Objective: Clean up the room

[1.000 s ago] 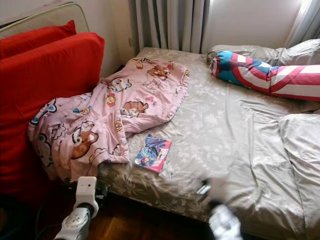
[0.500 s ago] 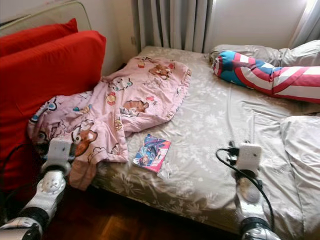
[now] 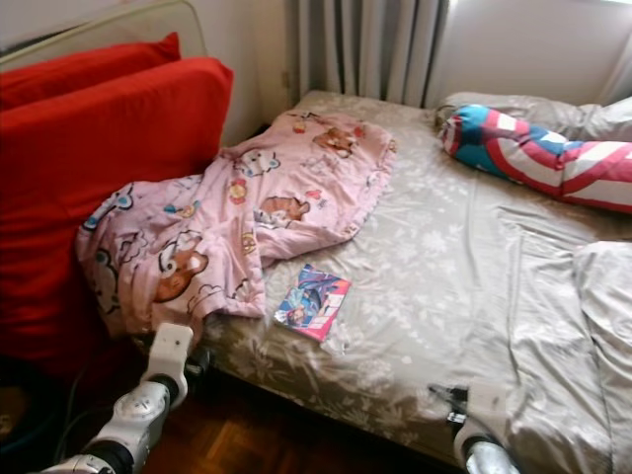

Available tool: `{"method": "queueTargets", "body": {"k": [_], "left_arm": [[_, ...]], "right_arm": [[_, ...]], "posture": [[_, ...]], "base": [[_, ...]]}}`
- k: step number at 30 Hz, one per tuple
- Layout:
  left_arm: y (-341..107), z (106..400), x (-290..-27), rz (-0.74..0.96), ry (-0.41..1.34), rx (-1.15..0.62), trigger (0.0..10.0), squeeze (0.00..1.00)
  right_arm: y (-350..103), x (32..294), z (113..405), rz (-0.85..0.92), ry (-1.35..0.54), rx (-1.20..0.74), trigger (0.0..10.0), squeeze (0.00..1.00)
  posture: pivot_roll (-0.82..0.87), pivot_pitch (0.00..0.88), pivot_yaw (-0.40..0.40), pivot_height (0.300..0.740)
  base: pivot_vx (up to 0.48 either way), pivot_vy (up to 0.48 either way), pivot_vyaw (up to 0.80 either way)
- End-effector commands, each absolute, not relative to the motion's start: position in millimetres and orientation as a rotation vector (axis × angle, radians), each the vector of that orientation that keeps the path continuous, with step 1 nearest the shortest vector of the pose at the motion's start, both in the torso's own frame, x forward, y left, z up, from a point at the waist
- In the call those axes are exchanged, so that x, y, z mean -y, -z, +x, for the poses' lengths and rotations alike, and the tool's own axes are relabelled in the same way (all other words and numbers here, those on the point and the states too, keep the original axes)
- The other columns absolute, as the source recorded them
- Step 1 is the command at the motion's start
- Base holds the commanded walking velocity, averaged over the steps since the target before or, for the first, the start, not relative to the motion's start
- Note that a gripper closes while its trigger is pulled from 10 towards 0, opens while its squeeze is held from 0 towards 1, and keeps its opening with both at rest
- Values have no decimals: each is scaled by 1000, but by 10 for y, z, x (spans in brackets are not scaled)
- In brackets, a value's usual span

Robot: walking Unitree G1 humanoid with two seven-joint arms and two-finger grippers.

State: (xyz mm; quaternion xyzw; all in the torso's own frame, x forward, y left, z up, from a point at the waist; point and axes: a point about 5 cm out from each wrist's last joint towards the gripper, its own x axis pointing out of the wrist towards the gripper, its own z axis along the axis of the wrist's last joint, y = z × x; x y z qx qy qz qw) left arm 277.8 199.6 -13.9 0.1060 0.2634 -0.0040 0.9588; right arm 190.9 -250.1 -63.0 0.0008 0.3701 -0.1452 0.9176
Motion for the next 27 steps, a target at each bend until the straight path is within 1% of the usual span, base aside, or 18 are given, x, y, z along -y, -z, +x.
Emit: {"method": "queueTargets", "body": {"k": [1, 2, 3, 4, 5, 6, 7, 8, 10, 13, 22, 24, 27], "left_arm": [[285, 2613, -2114, 266, -16, -653, 10000, 0], [379, 2502, -2122, 319, 20, -718, 10000, 0], [379, 2502, -2122, 319, 20, -718, 10000, 0], [468, 2386, -2111, 338, 58, -767, 10000, 0], [490, 2356, -2108, 341, 68, -781, 10000, 0], [584, 2219, -2125, 397, 77, -847, 10000, 0], [614, 2172, -2133, 413, 76, -869, 10000, 0], [676, 2061, -2173, 416, 46, -922, 10000, 0], [708, 1999, -2192, 393, 25, -949, 10000, 0], [798, 1826, -2181, 291, -16, -990, 10000, 0], [838, 1762, -2125, 229, -47, -995, 10000, 0], [806, 1816, -2166, 201, -60, -989, 10000, 0], [806, 1809, -2187, 177, -68, -993, 10000, 0]], "right_arm": [[683, 2440, 1860, 10, 273, -803, 10000, 0], [729, 2393, 1800, 16, 261, -833, 10000, 0], [729, 2393, 1800, 16, 261, -833, 10000, 0], [769, 2363, 1739, 24, 257, -861, 10000, 0], [779, 2356, 1723, 26, 257, -869, 10000, 0], [835, 2326, 1621, 27, 254, -909, 10000, 0], [855, 2315, 1581, 27, 252, -922, 10000, 0], [885, 2288, 1527, 28, 241, -946, 10000, 0], [898, 2269, 1510, 32, 232, -956, 10000, 0], [904, 2229, 1518, 44, 214, -960, 10000, 0], [887, 2140, 1608, 30, 142, -956, 10000, 0], [886, 2126, 1616, 29, 128, -955, 10000, 0], [890, 2107, 1617, 30, 118, -957, 10000, 0]], "posture": [[-93, 0, -12, 740], [-91, 0, -10, 740], [-91, 0, -10, 740], [-92, 0, -8, 740], [-94, 0, -7, 740], [-91, 0, -8, 740], [-91, 0, -8, 740], [-86, 0, -9, 740], [-87, 0, -9, 740], [-90, 0, -8, 740], [-87, 0, -12, 740], [-86, 0, -13, 740], [-89, 0, -8, 740]], "base": [[0, 0, 0], [0, 0, 0], [0, 0, 0], [0, 0, 0], [0, 0, 0], [0, 0, 0], [0, 0, 0], [0, 0, 0], [0, 0, 0], [0, 0, 0], [0, 0, 0], [0, 0, 0], [0, 0, 0]]}}
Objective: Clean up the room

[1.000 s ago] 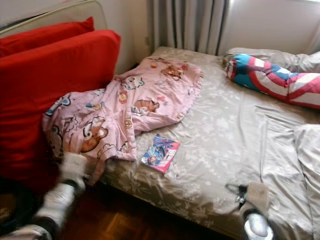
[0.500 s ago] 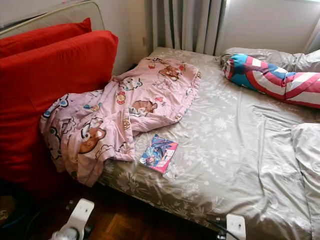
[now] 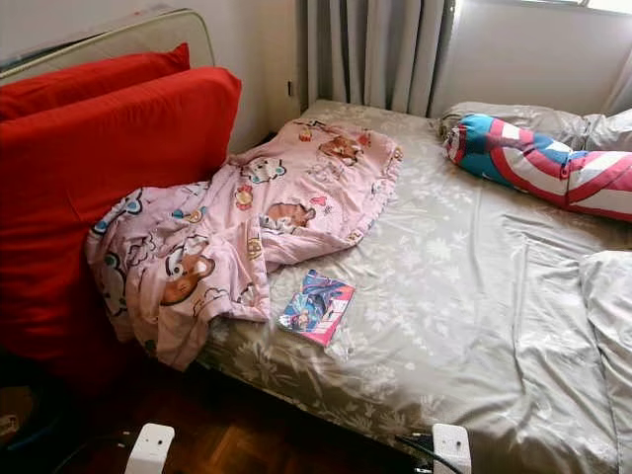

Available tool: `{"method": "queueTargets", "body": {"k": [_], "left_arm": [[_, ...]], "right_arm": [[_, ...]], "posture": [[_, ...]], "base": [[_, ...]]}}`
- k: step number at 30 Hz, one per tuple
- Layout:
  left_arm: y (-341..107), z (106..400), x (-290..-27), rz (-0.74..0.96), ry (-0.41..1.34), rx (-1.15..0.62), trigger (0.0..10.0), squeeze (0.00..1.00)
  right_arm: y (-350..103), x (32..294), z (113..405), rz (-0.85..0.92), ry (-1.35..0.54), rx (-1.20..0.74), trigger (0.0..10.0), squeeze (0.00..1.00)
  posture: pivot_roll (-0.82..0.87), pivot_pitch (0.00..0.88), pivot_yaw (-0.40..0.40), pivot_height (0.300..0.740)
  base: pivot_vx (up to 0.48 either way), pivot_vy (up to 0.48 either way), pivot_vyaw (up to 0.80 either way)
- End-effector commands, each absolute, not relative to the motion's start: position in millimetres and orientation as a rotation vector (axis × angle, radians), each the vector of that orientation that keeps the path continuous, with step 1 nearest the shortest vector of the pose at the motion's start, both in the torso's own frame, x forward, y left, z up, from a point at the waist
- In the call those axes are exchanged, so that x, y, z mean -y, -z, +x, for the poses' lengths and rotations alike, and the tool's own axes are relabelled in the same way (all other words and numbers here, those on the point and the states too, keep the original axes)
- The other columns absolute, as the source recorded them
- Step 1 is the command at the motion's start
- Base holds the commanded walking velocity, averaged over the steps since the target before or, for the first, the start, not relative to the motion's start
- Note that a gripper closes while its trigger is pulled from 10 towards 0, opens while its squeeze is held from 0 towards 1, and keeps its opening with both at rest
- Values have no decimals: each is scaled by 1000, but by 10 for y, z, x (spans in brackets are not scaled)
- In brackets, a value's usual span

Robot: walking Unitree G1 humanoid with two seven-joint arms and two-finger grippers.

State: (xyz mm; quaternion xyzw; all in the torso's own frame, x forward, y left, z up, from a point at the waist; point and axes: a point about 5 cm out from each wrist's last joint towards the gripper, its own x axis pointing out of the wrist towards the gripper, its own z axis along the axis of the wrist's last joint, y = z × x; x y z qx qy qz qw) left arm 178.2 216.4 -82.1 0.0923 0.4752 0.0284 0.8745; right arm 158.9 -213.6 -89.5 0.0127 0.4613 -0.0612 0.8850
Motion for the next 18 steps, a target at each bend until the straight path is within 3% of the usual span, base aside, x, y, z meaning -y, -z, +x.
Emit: {"method": "queueTargets", "body": {"k": [1, 14, 15, 16, 17, 18], "left_arm": [[807, 1795, -2201, 161, -69, -989, 10000, 0], [785, 1853, -2174, 164, -75, -973, 10000, 0], [784, 1856, -2173, 170, -68, -975, 10000, 239], [787, 1853, -2172, 171, -69, -978, 10000, 361], [787, 1853, -2172, 171, -69, -978, 10000, 361], [791, 1845, -2174, 177, -72, -983, 10000, 596]], "right_arm": [[883, 2108, 1633, 41, 130, -950, 10000, 0], [867, 2159, 1652, 93, 169, -941, 10000, 0], [864, 2165, 1655, 87, 162, -942, 10000, 0], [861, 2174, 1658, 83, 161, -942, 10000, 0], [861, 2174, 1658, 83, 161, -942, 10000, 0], [858, 2182, 1660, 82, 162, -941, 10000, 0]], "posture": [[-89, 0, -6, 740], [-85, 0, -18, 740], [-84, 0, -19, 740], [-83, 0, -21, 740], [-83, 0, -21, 740], [-82, 0, -22, 740]], "base": [[0, 0, 0], [0, 0, 0], [0, 0, 0], [0, 0, 0], [0, 0, 0], [0, 0, 0]]}}
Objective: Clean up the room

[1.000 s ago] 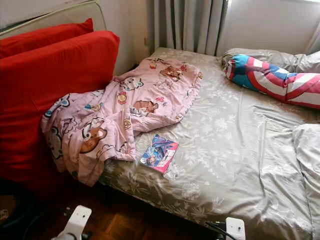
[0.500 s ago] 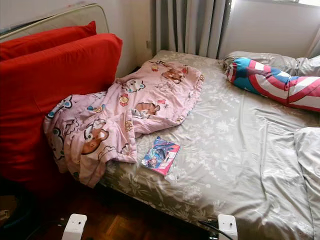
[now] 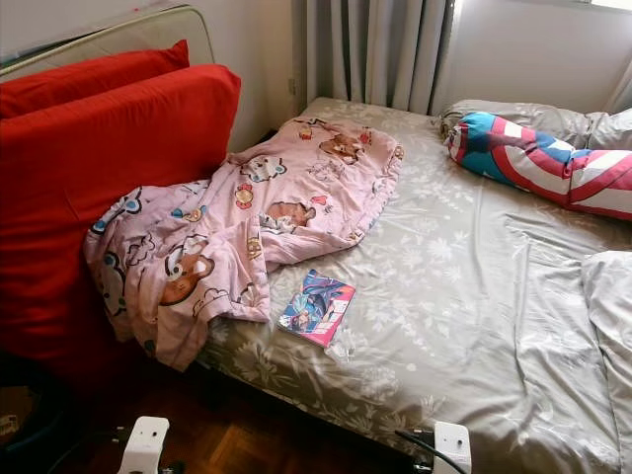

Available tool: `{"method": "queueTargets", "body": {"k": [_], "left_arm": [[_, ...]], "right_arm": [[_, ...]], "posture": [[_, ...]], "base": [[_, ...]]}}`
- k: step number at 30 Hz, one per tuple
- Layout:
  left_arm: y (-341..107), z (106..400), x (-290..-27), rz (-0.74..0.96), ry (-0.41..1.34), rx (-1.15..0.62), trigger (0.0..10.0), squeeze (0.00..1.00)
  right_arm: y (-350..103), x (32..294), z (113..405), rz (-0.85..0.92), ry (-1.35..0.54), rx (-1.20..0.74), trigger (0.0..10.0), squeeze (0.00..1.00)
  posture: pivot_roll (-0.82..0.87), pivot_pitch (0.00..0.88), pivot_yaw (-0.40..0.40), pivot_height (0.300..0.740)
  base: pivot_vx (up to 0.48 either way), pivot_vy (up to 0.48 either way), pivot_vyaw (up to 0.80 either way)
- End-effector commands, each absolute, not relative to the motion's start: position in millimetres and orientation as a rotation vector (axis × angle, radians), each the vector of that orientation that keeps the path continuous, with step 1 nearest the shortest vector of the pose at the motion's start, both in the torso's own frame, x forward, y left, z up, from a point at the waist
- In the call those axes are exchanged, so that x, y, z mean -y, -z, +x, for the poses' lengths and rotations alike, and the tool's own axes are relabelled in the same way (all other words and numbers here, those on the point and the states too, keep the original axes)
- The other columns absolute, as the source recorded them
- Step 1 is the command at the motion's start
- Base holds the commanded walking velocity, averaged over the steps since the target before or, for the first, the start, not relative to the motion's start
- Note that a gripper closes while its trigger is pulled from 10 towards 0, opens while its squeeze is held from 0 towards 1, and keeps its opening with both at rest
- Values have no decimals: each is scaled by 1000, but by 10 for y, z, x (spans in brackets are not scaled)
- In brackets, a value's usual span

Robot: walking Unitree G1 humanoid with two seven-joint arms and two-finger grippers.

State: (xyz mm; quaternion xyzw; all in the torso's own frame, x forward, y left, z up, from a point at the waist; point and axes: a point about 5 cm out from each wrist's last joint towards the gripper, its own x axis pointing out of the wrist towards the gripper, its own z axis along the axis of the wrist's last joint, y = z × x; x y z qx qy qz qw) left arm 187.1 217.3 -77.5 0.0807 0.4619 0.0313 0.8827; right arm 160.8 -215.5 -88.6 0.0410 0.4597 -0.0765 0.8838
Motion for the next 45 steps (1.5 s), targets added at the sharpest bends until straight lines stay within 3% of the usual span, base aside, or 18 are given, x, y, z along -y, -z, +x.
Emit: {"method": "queueTargets", "body": {"k": [1, 2, 3, 8, 9, 15, 16, 17, 18, 36, 45], "left_arm": [[796, 1834, -2178, 189, -75, -989, 10000, 608], [797, 1831, -2179, 190, -77, -990, 10000, 839], [798, 1829, -2178, 188, -78, -990, 10000, 992], [799, 1825, -2185, 202, -87, -992, 10000, 949], [800, 1823, -2187, 208, -86, -993, 10000, 0], [804, 1816, -2184, 207, -87, -996, 10000, 0], [805, 1814, -2182, 206, -87, -995, 10000, 94], [806, 1812, -2181, 206, -87, -996, 10000, 94], [808, 1810, -2179, 206, -87, -996, 10000, 0], [806, 1821, -2162, 159, -94, -989, 10000, 0], [805, 1820, -2171, 166, -96, -995, 10000, 0]], "right_arm": [[855, 2191, 1662, 80, 162, -940, 10000, 0], [854, 2195, 1663, 78, 162, -940, 10000, 0], [853, 2201, 1664, 78, 163, -939, 10000, 0], [853, 2210, 1659, 77, 163, -940, 10000, 0], [854, 2213, 1654, 77, 164, -941, 10000, 0], [861, 2220, 1634, 76, 164, -946, 10000, 0], [863, 2221, 1629, 75, 163, -948, 10000, 0], [863, 2222, 1628, 75, 163, -948, 10000, 0], [864, 2222, 1625, 76, 162, -948, 10000, 0], [869, 2213, 1618, 74, 154, -951, 10000, 0], [870, 2206, 1619, 76, 151, -952, 10000, 0]], "posture": [[-82, 0, -22, 740], [-82, 0, -22, 740], [-84, 0, -23, 740], [-84, 0, -22, 740], [-85, 0, -21, 740], [-83, 0, -23, 740], [-83, 0, -23, 740], [-83, 0, -24, 740], [-83, 0, -25, 740], [-86, 0, -25, 740], [-87, 0, -24, 740]], "base": [[0, 0, 0], [0, 0, 0], [0, 0, 0], [0, 0, 0], [0, 0, 0], [0, 0, 0], [0, 0, 0], [0, 0, 0], [0, 0, 0], [0, 0, 0], [0, 389, 0]]}}
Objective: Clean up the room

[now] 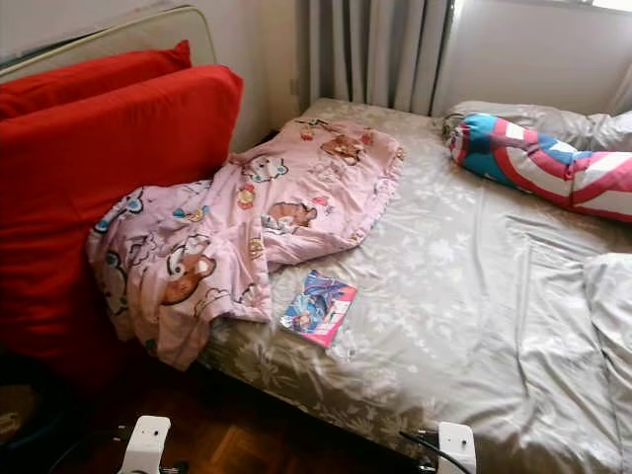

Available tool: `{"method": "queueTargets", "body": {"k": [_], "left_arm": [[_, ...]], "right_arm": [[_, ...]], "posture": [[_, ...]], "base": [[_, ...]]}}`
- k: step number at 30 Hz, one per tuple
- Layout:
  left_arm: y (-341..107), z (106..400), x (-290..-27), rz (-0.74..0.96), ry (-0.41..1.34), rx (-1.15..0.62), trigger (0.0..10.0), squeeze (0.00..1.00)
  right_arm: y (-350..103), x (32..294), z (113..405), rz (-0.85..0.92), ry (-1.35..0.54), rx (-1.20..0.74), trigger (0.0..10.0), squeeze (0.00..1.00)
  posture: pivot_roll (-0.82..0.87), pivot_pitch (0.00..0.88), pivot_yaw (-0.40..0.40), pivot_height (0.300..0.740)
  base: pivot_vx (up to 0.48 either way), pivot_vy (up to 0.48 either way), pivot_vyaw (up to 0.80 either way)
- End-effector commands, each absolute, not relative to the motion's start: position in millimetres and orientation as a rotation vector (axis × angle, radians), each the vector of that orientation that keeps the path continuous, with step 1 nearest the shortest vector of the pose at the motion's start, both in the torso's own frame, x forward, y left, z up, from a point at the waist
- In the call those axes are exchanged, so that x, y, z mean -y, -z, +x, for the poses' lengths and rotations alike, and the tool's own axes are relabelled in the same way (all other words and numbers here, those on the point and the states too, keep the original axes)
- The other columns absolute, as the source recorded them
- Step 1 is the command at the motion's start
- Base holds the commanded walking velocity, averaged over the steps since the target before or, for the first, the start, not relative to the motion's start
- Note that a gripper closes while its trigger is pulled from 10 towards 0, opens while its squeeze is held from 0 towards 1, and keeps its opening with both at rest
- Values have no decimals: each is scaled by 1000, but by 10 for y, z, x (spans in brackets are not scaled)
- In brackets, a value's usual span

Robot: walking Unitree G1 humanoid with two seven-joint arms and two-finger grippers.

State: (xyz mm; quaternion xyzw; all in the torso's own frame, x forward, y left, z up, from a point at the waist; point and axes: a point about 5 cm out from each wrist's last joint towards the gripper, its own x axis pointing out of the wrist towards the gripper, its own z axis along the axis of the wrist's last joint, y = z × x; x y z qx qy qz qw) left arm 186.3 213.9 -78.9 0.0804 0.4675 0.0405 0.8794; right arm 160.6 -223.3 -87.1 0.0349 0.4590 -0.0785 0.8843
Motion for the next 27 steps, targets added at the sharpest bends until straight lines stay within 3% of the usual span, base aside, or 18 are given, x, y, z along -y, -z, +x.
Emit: {"method": "queueTargets", "body": {"k": [1, 19, 27], "left_arm": [[805, 1820, -2171, 165, -96, -995, 10000, 0], [804, 1821, -2172, 154, -101, -990, 10000, 0], [797, 1831, -2163, 139, -96, -970, 10000, 0]], "right_arm": [[870, 2205, 1620, 75, 151, -952, 10000, 0], [870, 2199, 1621, 74, 141, -954, 10000, 0], [870, 2201, 1621, 74, 141, -954, 10000, 0]], "posture": [[-87, 0, -23, 740], [-87, 0, -24, 740], [-87, 0, -24, 740]], "base": [[0, 409, 0], [0, 364, 0], [0, 0, 0]]}}
